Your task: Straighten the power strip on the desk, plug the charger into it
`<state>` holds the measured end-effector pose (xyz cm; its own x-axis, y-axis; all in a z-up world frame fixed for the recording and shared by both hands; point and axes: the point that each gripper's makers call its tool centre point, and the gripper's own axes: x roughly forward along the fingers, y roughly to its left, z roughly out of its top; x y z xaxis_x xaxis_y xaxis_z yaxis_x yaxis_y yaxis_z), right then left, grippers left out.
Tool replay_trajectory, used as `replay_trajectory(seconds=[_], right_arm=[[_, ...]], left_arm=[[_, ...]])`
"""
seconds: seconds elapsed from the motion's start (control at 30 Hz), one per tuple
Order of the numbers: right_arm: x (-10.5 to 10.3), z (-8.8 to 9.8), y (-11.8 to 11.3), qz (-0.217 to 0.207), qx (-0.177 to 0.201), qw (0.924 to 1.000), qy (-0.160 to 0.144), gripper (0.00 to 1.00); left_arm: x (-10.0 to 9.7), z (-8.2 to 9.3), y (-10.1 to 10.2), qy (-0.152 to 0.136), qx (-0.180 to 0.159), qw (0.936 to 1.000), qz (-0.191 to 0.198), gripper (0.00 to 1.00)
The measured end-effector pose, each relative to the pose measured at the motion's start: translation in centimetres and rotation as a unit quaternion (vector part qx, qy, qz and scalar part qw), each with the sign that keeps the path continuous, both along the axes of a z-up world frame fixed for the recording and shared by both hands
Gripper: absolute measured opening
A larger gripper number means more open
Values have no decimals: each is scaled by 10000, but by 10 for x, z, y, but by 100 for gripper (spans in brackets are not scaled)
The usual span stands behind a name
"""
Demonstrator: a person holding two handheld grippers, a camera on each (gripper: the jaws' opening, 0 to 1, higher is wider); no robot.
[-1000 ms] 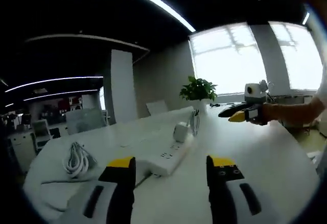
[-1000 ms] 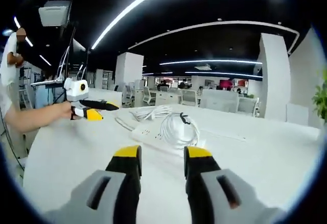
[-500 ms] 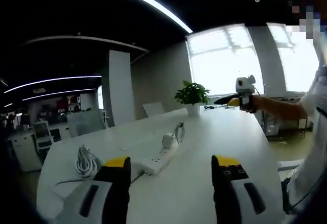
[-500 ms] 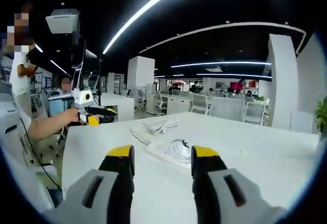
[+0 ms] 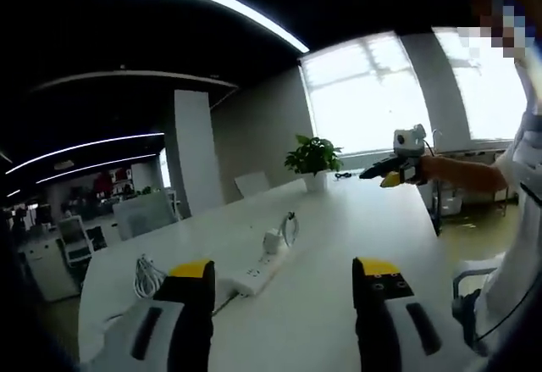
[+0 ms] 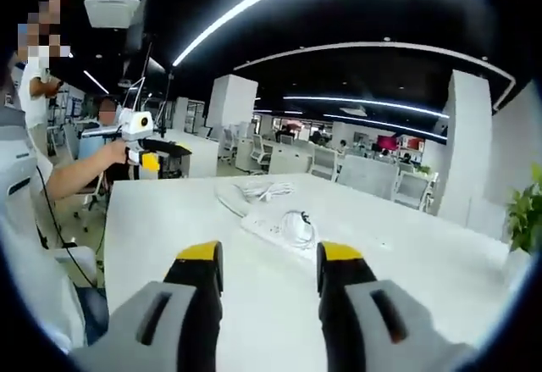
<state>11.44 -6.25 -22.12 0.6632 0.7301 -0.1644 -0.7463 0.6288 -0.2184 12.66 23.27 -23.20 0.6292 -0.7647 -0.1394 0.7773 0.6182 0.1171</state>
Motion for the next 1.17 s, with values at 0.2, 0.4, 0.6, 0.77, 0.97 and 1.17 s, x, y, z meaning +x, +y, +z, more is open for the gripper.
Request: replay_trajectory(seconds=[0.2,0.4,0.6,0.77,0.97,1.17], right_arm=[[-1,6,0,54,126,9999,28,44],[-1,2,-5,105,-228,9997,-19,39],[-2,1,-8,87,-349,9992,-173,14],[27,-4,-35,-996,-857,9906,-376,34],[20,-20,-22,-692,-484,9963,180,47],[17,-18,-22,-583,-161,9972,435,52]], left_arm=[[-3,-4,0,19,-5,10000,12,68],[-4,-7,3,146,-23,9999,20,63],[-2,-5,4,171,-97,9998,70,65],[-2,-9,2,225,-176,9996,87,66],[-2,-12,1,262,-147,9995,67,66],[-1,-11,2,260,-158,9995,96,67]])
